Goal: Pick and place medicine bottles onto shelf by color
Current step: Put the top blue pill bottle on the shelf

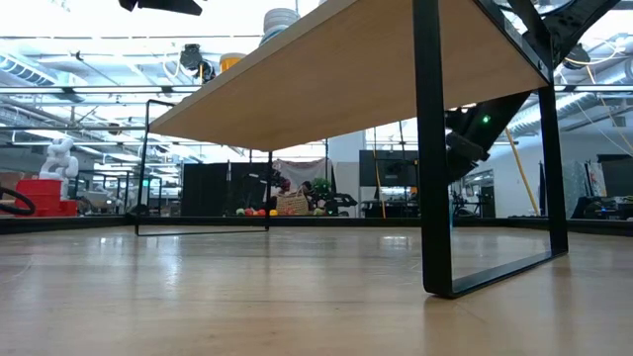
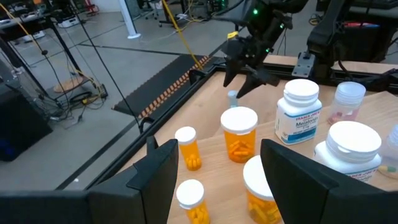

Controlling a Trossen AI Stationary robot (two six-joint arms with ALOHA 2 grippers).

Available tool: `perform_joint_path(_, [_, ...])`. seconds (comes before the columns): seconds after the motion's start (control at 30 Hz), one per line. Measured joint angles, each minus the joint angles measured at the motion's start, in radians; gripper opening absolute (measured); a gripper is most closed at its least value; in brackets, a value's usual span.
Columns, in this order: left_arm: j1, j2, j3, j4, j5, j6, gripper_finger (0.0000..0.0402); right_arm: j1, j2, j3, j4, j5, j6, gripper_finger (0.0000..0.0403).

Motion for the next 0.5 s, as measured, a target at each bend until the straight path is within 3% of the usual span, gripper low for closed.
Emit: perform_joint_path(0.5, [0.0, 0.0, 0.0, 0.01, 0.0, 0.004, 0.023, -0.005, 0.079, 0.0, 0.021, 0.005, -0.005, 0.0258])
